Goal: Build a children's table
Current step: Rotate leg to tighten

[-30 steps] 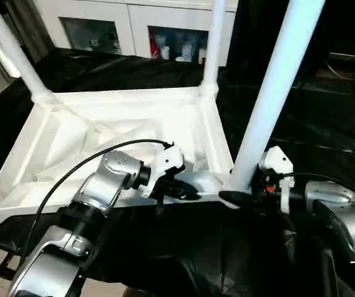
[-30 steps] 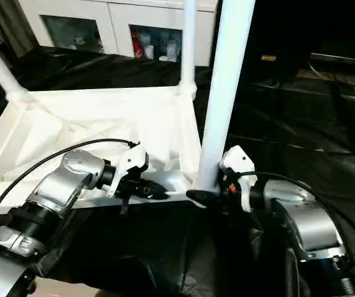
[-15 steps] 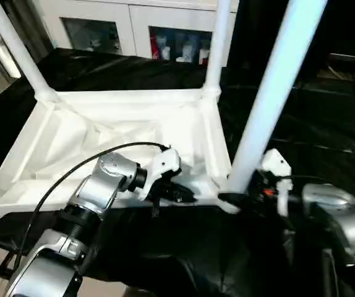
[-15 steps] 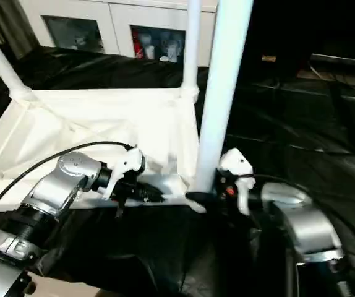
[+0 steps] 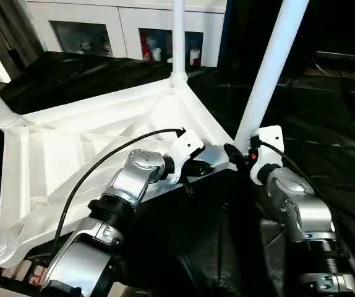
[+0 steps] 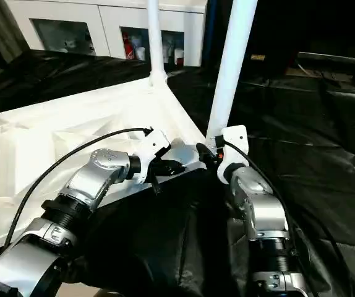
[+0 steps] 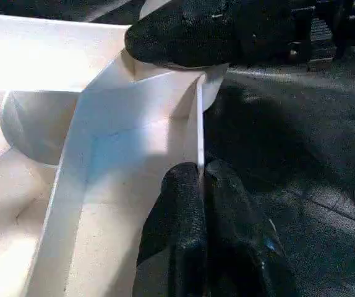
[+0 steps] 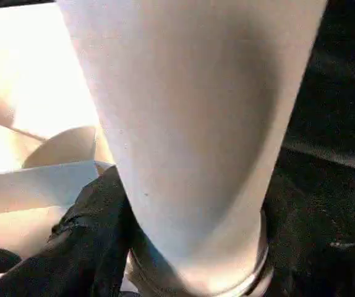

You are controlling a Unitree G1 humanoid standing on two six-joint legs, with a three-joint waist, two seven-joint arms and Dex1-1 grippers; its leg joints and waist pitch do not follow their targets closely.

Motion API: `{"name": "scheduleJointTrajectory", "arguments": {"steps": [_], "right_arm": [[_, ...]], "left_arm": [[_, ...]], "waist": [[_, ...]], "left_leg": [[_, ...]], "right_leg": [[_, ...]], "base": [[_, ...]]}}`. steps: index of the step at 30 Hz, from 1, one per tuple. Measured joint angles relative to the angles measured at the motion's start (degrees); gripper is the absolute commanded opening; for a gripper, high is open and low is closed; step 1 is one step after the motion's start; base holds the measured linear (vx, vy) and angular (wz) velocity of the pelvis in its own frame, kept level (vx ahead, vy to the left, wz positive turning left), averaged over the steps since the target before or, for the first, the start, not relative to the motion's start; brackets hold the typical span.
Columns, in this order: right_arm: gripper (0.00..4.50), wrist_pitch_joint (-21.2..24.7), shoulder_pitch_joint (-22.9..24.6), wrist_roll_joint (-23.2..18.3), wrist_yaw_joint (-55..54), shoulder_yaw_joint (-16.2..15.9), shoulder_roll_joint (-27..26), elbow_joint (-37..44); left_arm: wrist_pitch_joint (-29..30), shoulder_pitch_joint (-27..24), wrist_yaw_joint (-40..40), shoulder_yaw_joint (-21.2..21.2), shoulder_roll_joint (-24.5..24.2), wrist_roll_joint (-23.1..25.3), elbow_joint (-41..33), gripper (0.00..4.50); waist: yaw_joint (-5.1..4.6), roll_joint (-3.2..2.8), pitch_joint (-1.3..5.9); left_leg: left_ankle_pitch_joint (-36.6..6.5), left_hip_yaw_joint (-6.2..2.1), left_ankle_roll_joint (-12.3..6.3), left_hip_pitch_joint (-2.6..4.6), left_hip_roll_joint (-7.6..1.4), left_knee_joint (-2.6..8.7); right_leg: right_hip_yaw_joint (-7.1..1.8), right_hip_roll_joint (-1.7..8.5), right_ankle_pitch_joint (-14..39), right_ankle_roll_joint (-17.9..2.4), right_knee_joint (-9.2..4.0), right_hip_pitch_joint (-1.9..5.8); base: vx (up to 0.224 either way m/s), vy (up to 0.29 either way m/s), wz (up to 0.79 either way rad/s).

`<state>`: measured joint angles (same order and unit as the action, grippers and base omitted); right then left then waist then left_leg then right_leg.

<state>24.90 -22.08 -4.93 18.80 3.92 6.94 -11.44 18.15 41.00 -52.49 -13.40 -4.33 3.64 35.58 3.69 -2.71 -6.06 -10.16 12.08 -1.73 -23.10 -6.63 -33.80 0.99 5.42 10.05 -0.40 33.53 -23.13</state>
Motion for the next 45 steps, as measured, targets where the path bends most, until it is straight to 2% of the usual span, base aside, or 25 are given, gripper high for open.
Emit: {"name": "scheduleJointTrajectory", "arguments": {"steps": [3,6,9,15,20,22,30,36,40,43,45], "right_arm": [[3.47,-0.06,0.03,0.00,1.00,-0.21,0.18,0.17],[3.57,-0.08,1.62,-0.18,5.94,-2.18,3.34,2.34],[3.57,0.04,3.89,-2.10,15.24,-4.26,8.55,5.16],[3.57,0.26,6.28,-4.69,28.09,-7.03,16.11,9.05],[3.57,1.36,7.29,-7.23,37.09,-8.77,21.50,11.51],[3.33,1.45,8.06,-8.25,39.61,-8.85,22.34,11.83],[2.73,2.48,8.19,-9.15,40.67,-8.84,22.51,11.84],[2.62,2.54,8.38,-9.13,40.28,-8.75,22.12,11.86],[2.61,1.80,6.86,-6.09,29.64,-6.53,15.02,8.63],[2.61,1.78,3.48,-4.13,17.81,-3.43,8.95,3.84],[2.61,1.73,2.34,-3.59,13.22,-2.22,7.00,2.35]], "left_arm": [[-0.52,-0.08,-0.56,-0.01,-0.14,-0.01,-0.05,0.00],[-1.17,-0.94,-2.88,-0.35,-1.49,-0.29,-1.51,0.00],[-2.15,-2.75,-7.81,-0.96,-4.38,-1.16,-3.95,0.00],[-3.50,-4.44,-15.82,-2.71,-7.80,-2.08,-7.09,0.00],[-3.47,-5.44,-21.45,-3.94,-10.39,-3.25,-9.09,0.00],[-3.45,-5.83,-22.97,-4.36,-10.93,-3.66,-9.44,0.00],[-3.31,-5.97,-24.78,-4.45,-11.52,-3.84,-9.49,0.00],[-3.14,-6.03,-24.45,-4.44,-11.52,-3.88,-9.50,0.00],[-2.95,-4.81,-17.61,-2.72,-9.62,-2.01,-7.13,0.00],[-1.69,-1.73,-9.24,-1.57,-5.34,-0.73,-2.56,0.00],[-1.09,-0.84,-6.08,-1.12,-3.50,-0.37,-1.24,0.00]], "waist": [[0.00,0.00,0.00],[-0.02,0.02,-0.01],[0.09,0.02,-0.01],[1.50,-0.05,-0.02],[1.84,-0.06,-0.06],[2.12,-0.07,-0.06],[2.22,-0.07,-0.05],[2.23,-0.08,-0.05],[1.39,-0.03,-0.06],[1.08,0.00,-0.08],[1.05,0.00,-0.08]], "left_leg": [[0.00,0.00,-0.01,-0.01,0.00,0.01],[0.00,0.00,-0.01,-0.02,0.00,0.00],[-0.01,0.00,-0.03,-0.02,-0.01,0.08],[-0.01,0.00,-0.04,-0.03,-0.03,0.03],[-0.01,0.01,-0.04,-0.04,-0.03,0.02],[-0.01,0.01,-0.03,-0.03,-0.03,0.03],[-0.01,0.01,-0.03,-0.03,-0.03,0.01],[-0.01,0.01,-0.03,-0.03,-0.03,0.01],[0.00,0.00,-0.02,0.00,-0.05,0.00],[0.00,0.00,-0.01,0.01,-0.05,-0.01],[0.00,0.00,-0.01,0.01,-0.05,0.02]], "right_leg": [[0.01,0.00,-0.01,-0.01,0.00,0.00],[0.01,0.00,-0.01,-0.02,-0.01,-0.01],[0.05,-0.01,0.00,-0.01,-0.01,-0.02],[0.05,0.00,0.00,-0.01,-0.02,0.00],[0.05,0.00,0.00,-0.01,-0.02,0.02],[0.05,0.00,0.00,-0.01,-0.01,0.03],[0.04,0.00,0.00,-0.01,0.00,0.04],[0.04,0.00,0.00,-0.01,0.00,0.03],[0.05,0.00,0.00,-0.01,0.04,0.01],[0.02,0.00,0.02,0.02,-0.13,0.00],[0.02,0.00,0.12,0.18,-0.28,0.02]], "base": [[0.000,0.000,0.00],[0.000,0.000,0.00],[0.000,0.000,0.00],[0.000,0.000,0.00],[0.000,0.000,0.00],[0.000,0.000,0.00],[0.000,0.000,0.00],[0.000,0.000,0.00],[0.000,0.000,0.00],[0.000,0.000,0.00],[0.000,0.000,0.00]]}}
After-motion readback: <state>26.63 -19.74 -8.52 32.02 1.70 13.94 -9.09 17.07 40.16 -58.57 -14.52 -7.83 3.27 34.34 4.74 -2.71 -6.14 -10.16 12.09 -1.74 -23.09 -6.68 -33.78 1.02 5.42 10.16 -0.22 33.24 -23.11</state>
